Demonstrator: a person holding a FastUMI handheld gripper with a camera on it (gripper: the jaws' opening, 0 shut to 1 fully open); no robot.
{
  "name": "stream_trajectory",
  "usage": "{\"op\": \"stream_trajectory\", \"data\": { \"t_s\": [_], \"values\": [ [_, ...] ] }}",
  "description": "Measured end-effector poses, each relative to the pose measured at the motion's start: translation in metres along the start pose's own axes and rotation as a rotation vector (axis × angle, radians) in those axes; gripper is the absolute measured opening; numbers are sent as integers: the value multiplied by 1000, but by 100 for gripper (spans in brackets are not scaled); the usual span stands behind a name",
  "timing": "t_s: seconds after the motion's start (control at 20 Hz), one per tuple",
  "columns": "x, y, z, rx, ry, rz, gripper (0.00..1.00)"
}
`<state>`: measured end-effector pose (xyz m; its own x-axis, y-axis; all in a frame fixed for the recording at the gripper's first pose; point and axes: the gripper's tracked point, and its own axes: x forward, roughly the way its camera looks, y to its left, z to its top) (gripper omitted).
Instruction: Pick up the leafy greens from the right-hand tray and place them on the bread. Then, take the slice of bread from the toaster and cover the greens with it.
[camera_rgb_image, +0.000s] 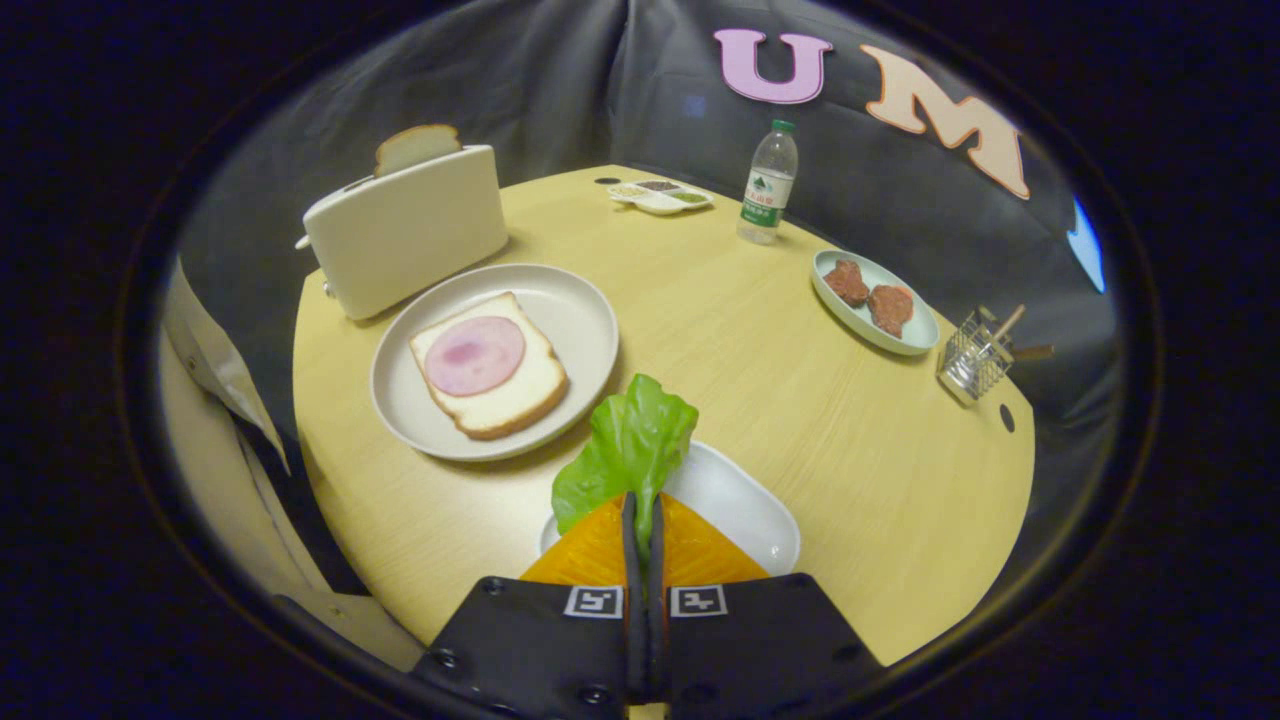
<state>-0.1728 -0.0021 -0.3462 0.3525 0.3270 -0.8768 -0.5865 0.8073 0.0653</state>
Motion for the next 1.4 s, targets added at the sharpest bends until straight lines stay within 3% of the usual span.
{"op": "stream_trajectory", "data": {
  "t_s": [0.5, 1.4],
  "values": [
    [-20, 24, 43, -49, -48, 4, 4],
    [2, 104, 96, -124, -85, 138, 3]
  ]
}}
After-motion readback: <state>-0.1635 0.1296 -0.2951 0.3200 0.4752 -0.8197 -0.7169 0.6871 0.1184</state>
